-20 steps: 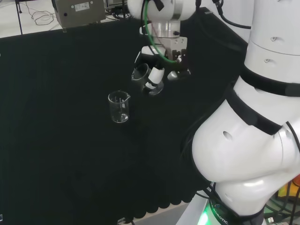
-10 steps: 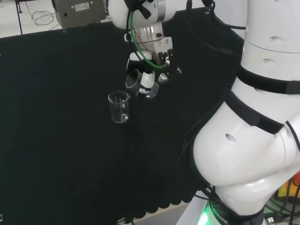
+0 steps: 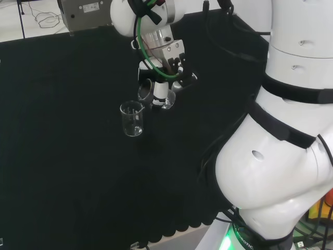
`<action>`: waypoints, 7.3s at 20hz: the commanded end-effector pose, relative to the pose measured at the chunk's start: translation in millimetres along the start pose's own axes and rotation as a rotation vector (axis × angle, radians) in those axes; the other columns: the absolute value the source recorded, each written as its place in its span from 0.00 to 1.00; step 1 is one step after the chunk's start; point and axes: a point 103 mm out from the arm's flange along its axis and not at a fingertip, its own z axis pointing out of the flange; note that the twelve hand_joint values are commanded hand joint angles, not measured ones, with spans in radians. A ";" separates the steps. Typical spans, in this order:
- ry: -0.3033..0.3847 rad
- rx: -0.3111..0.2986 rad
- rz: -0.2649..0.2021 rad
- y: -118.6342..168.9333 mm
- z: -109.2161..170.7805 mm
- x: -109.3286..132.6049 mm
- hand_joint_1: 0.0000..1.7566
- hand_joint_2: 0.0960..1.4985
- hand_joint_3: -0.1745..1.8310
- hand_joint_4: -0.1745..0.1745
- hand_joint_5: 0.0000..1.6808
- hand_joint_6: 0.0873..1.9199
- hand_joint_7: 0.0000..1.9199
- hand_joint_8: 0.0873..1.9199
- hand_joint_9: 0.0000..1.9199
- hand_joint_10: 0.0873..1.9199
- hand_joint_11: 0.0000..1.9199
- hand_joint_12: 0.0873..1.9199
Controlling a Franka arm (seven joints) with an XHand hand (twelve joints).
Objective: Pour the water from the handheld beaker into the one on the table.
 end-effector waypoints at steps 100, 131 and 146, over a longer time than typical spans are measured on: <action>-0.432 0.379 0.205 9.2 -47.6 67.7 0.76 0.26 0.58 0.00 0.72 0.39 0.74 0.36 0.81 0.34 0.64 0.34; -0.514 0.418 0.247 11.3 -52.2 72.8 0.76 0.26 0.58 0.00 0.72 0.39 0.74 0.36 0.81 0.35 0.64 0.34; -0.503 0.421 0.236 17.0 -54.4 76.5 0.76 0.26 0.58 0.00 0.72 0.39 0.74 0.36 0.81 0.35 0.64 0.35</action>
